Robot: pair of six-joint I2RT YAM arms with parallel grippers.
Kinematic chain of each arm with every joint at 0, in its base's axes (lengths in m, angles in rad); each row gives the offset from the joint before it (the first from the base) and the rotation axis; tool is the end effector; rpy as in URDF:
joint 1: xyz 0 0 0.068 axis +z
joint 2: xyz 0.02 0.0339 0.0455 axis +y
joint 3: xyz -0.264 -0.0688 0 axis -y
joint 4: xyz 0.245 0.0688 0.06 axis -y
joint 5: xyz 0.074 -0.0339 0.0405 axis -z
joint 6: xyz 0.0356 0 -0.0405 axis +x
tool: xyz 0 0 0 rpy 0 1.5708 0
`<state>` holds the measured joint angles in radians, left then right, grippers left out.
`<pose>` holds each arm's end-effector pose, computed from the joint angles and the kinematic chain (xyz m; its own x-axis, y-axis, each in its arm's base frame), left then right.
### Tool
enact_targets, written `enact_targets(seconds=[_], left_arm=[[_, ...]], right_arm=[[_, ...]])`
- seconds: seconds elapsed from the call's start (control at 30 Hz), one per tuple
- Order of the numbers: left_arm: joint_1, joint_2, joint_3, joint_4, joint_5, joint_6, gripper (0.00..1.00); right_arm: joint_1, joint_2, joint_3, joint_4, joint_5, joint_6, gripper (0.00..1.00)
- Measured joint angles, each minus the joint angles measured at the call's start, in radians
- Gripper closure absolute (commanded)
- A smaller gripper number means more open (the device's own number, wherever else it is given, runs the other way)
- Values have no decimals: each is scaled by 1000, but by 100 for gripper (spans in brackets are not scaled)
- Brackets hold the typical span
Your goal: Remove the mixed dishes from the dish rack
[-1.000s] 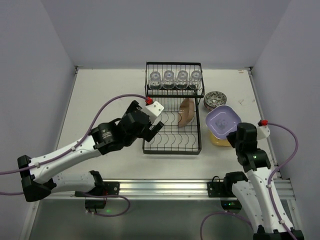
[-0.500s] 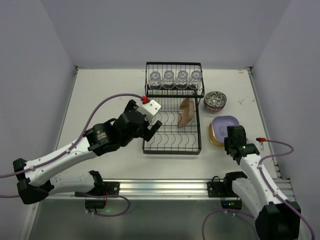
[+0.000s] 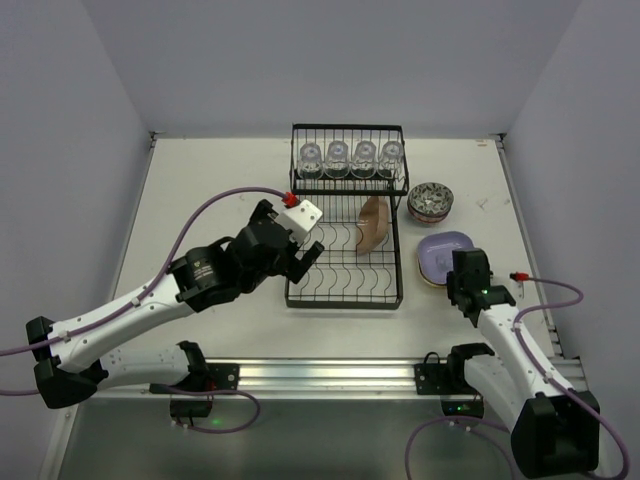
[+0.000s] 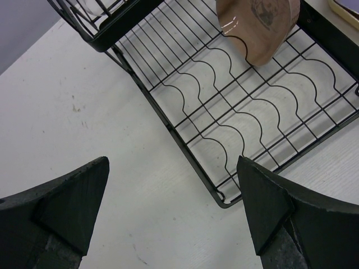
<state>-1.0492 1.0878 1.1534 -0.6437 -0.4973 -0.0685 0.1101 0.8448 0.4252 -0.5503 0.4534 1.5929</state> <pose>0.1274 -0.1876 0.3657 -0.3102 0.4190 -0.8534 0.5430 0.8149 0.2027 0.1536 0.0013 0.1785 0.1655 0.9225 -0.3487 0.8164 0.0703 0.5732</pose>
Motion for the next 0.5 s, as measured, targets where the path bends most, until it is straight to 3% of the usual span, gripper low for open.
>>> enact_targets(seconds=[0.1,0.13,0.2,0.43,0.5], left_arm=[[0,0,0,0,0,-1,0],[0,0,0,1,0,-1,0],[1,0,0,3,0,-2,0],[8,2,0,24,18,-55,0],[8,3,1,39,31,-109,0]], right_arm=[[0,-3,0,5,-2,0,68],[0,-6,0,6,-3,1,52],[0,-21,-2,9,-5,3,40],[0,-209,0,-4,-26,-37,15],[0,-277,14,-11,-25,-83,2]])
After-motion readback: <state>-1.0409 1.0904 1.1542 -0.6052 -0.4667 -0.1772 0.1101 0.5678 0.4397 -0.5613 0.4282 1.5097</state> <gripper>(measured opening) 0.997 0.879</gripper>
